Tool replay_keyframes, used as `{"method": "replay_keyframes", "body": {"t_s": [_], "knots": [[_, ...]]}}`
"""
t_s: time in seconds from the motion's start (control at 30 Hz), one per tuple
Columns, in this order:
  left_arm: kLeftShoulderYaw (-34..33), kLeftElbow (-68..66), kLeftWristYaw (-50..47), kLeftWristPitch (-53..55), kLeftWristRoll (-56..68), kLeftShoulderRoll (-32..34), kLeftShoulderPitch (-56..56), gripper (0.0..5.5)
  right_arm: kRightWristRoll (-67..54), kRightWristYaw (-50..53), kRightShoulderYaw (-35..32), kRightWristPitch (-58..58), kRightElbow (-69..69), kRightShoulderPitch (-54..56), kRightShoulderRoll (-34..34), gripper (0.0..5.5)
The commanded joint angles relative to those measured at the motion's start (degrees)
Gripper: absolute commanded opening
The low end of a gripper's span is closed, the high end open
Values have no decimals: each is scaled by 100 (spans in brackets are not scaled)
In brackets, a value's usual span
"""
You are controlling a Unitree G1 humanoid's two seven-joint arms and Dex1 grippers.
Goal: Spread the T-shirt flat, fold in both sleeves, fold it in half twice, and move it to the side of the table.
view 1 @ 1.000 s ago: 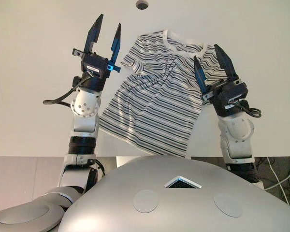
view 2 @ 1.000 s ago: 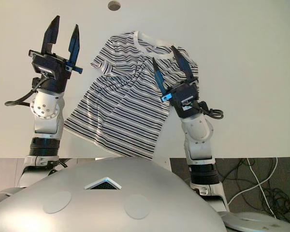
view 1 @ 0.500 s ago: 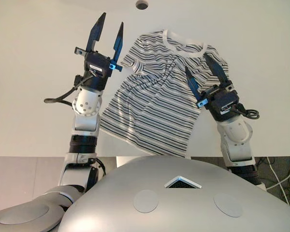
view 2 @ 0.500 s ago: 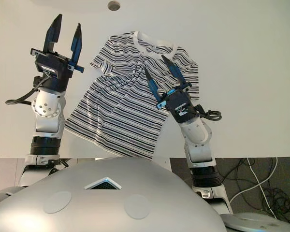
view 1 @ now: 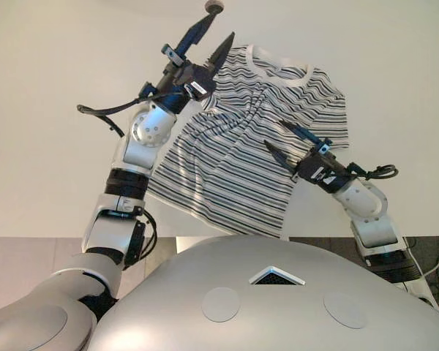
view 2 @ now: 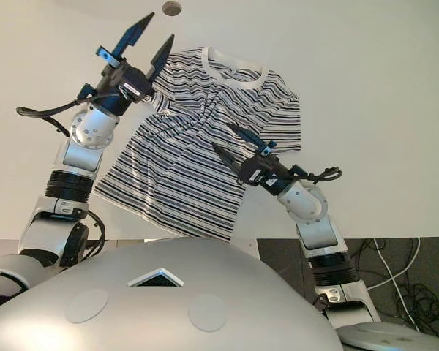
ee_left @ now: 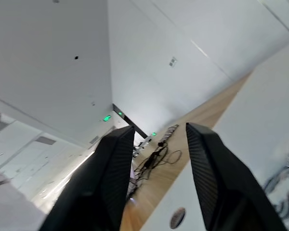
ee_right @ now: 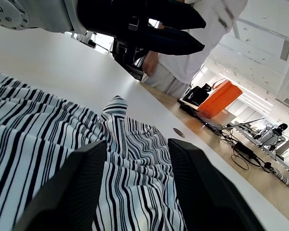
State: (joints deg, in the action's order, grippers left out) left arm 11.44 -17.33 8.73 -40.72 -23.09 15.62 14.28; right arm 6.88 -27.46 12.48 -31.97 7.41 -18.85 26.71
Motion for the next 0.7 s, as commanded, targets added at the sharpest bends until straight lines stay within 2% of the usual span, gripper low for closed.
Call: {"method": "replay_keyframes", "body": {"t_s": [0.03,0.23,0.37,0.5,0.6,0.7], "knots": [[194,-549,-9,-20,-304,220,291,197,255,-239,54,170,-59,-149,371,238],[733,-2620,-873,102,-1533,513,2032,197,486,-738,96,341,-344,-62,1024,238],[1376,-4191,-1454,284,-2236,367,3101,197,563,-996,132,376,-513,91,1324,238],[2250,-5144,-1716,113,-2839,27,3350,197,592,-1098,126,307,-691,255,1498,238],[2885,-5463,-1749,-107,-3307,77,3250,197,572,-1154,86,257,-665,171,1687,238],[3212,-5606,-1784,-316,-3449,237,3176,197,557,-1160,12,235,-693,126,1867,238]]}}
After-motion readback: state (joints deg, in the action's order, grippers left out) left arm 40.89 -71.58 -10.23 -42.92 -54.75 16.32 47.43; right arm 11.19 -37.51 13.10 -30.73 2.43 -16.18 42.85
